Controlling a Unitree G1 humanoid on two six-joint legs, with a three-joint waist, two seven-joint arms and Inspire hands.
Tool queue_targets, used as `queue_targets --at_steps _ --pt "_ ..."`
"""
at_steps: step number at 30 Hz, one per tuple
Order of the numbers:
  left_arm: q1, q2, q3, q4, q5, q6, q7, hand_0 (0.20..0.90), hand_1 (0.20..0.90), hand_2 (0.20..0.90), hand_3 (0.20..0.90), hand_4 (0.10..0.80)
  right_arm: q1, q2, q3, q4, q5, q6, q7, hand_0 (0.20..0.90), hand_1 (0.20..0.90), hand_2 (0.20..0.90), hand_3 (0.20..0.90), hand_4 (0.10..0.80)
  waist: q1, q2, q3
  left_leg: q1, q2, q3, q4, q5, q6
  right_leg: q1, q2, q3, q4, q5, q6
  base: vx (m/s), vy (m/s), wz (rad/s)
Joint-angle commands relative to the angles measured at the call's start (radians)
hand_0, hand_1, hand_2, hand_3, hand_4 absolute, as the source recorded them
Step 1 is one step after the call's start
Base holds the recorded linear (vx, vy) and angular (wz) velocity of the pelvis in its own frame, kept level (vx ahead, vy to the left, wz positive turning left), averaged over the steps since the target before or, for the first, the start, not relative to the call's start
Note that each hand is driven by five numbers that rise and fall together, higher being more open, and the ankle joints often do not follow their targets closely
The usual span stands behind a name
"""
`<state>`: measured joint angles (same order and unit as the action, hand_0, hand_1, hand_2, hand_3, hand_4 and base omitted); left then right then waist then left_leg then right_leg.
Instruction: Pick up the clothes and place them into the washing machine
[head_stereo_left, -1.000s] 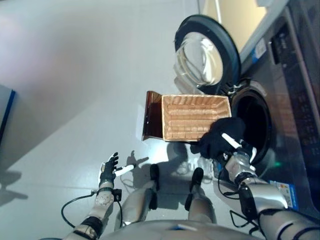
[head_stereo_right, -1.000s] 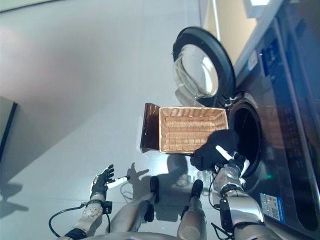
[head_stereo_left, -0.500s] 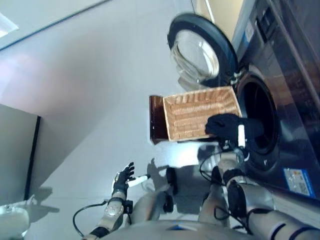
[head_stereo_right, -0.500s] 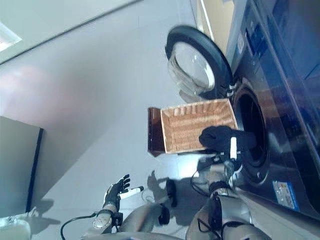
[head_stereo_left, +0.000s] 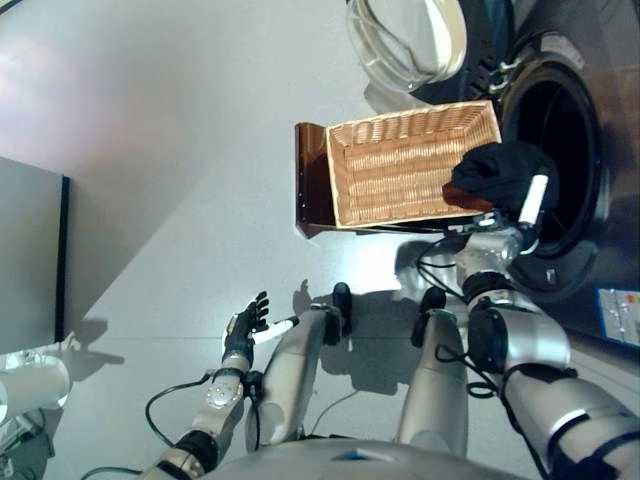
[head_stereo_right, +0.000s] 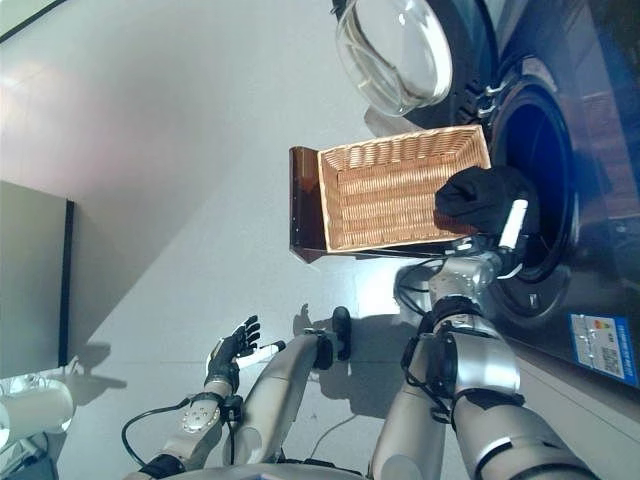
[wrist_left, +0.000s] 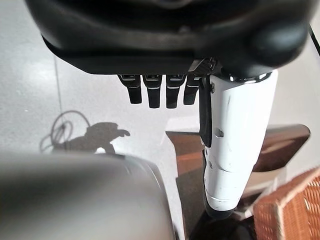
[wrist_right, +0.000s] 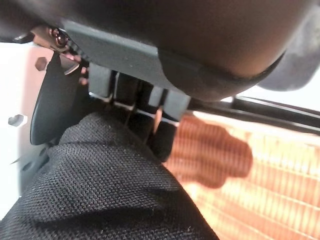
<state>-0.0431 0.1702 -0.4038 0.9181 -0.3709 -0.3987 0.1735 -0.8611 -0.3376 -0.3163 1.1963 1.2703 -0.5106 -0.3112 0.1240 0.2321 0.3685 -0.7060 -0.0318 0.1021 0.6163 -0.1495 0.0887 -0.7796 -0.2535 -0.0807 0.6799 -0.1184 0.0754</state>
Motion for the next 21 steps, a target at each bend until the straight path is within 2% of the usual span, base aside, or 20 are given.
queue_targets --at_steps 1,3,4,5,6,7,8,12,16,17,18,21 --pt "0.068 0.046 -0.013 -0.001 -0.001 -0.025 0.021 0.9 0.9 0.9 0.9 0.8 -0.106 -0.124 0.026 -0.052 -0.028 -0.091 0.004 0.2 0.2 0.2 0.2 0.3 0.025 0.023 -0.065 -0.026 0.01 -0.051 0.001 -0.02 -0.069 0.055 0.017 -0.006 0.006 -0.084 -0.007 0.057 0.083 -0.09" --pt "0.094 0.053 -0.027 -0.031 -0.01 -0.036 0.009 0.9 0.9 0.9 0.9 0.8 -0.174 -0.234 0.054 -0.034 -0.067 -0.077 -0.02 0.2 0.2 0.2 0.2 0.3 0.04 0.047 -0.079 -0.022 0.0 -0.047 -0.024 -0.012 -0.069 0.045 0.01 0.012 0.0 -0.085 -0.006 0.035 0.091 -0.06" --pt "0.094 0.05 -0.03 -0.034 -0.011 -0.036 0.009 0.9 0.9 0.9 0.9 0.8 -0.181 -0.242 0.057 -0.029 -0.069 -0.074 -0.022 0.2 0.2 0.2 0.2 0.3 0.042 0.05 -0.079 -0.022 0.0 -0.045 -0.027 -0.011 -0.068 0.043 0.01 0.013 -0.001 -0.084 -0.005 0.0 0.064 -0.07" --pt "0.102 0.056 -0.035 -0.04 -0.008 -0.037 0.006 0.9 0.9 0.9 0.9 0.8 -0.213 -0.294 0.073 -0.011 -0.092 -0.066 -0.039 0.2 0.2 0.2 0.2 0.3 0.048 0.062 -0.081 -0.024 -0.006 -0.044 -0.035 -0.007 -0.068 0.032 0.007 0.021 -0.001 -0.081 -0.005 -0.034 0.095 -0.13" --pt "0.115 0.065 -0.048 -0.073 -0.008 -0.045 0.002 0.9 0.9 0.9 0.9 0.8 -0.298 -0.405 0.129 0.016 -0.154 -0.053 -0.083 0.2 0.2 0.2 0.2 0.3 0.065 0.097 -0.092 -0.037 -0.022 -0.04 -0.059 0.01 -0.07 0.003 -0.009 0.035 -0.002 -0.077 -0.002 -0.052 0.124 -0.11" --pt "0.116 0.075 -0.041 -0.095 -0.017 -0.049 0.0 0.9 0.9 0.9 0.9 0.8 -0.332 -0.462 0.165 0.022 -0.19 -0.039 -0.093 0.2 0.2 0.2 0.2 0.3 0.074 0.111 -0.1 -0.043 -0.027 -0.035 -0.07 0.017 -0.073 -0.01 -0.019 0.041 -0.001 -0.076 -0.001 -0.047 0.1 -0.03" --pt "0.115 0.071 -0.043 -0.1 -0.019 -0.047 -0.002 0.9 0.9 0.9 0.9 0.8 -0.345 -0.471 0.174 0.029 -0.195 -0.035 -0.097 0.2 0.2 0.2 0.2 0.3 0.076 0.116 -0.101 -0.046 -0.029 -0.035 -0.073 0.02 -0.073 -0.015 -0.02 0.043 0.0 -0.075 0.0 -0.015 0.053 0.14" --pt "0.143 0.089 -0.031 -0.153 -0.036 -0.06 0.003 0.9 0.9 0.9 0.9 0.8 -0.466 -0.613 0.292 -0.016 -0.26 -0.019 -0.127 0.2 0.2 0.2 0.2 0.3 0.092 0.168 -0.14 -0.043 -0.05 -0.024 -0.141 0.059 -0.09 -0.046 -0.056 0.06 0.005 -0.072 0.011 0.034 0.077 0.21" --pt "0.163 0.096 -0.01 -0.182 -0.033 -0.068 0.021 0.9 0.9 0.9 0.9 0.8 -0.554 -0.712 0.397 -0.013 -0.328 0.002 -0.149 0.2 0.2 0.2 0.2 0.3 0.111 0.189 -0.175 -0.012 -0.074 -0.016 -0.204 0.08 -0.097 -0.042 -0.075 0.071 0.0 -0.077 0.018 0.064 0.059 0.17" --pt "0.164 0.097 -0.004 -0.187 -0.029 -0.069 0.027 0.9 0.9 0.9 0.9 0.8 -0.559 -0.729 0.417 -0.007 -0.344 0.014 -0.148 0.716 0.716 0.716 0.716 0.669 0.11 0.192 -0.176 -0.01 -0.078 -0.012 -0.203 0.086 -0.101 -0.038 -0.08 0.07 -0.002 -0.078 0.018 0.066 0.03 0.15" --pt "0.165 0.094 -0.006 -0.191 -0.024 -0.072 0.028 0.9 0.9 0.9 0.9 0.8 -0.557 -0.733 0.419 -0.001 -0.352 0.019 -0.154 0.9 0.9 0.9 0.9 0.8 0.107 0.195 -0.178 -0.003 -0.083 -0.015 -0.212 0.086 -0.101 -0.031 -0.081 0.071 -0.003 -0.081 0.018 0.048 0.008 0.04" --pt "0.165 0.093 -0.002 -0.199 -0.021 -0.075 0.033 0.9 0.9 0.9 0.9 0.8 -0.554 -0.725 0.419 0.006 -0.374 0.026 -0.168 0.9 0.9 0.9 0.9 0.8 0.106 0.201 -0.18 0.005 -0.088 -0.013 -0.213 0.087 -0.102 -0.02 -0.088 0.065 -0.001 -0.083 0.018 0.018 0.002 0.01"
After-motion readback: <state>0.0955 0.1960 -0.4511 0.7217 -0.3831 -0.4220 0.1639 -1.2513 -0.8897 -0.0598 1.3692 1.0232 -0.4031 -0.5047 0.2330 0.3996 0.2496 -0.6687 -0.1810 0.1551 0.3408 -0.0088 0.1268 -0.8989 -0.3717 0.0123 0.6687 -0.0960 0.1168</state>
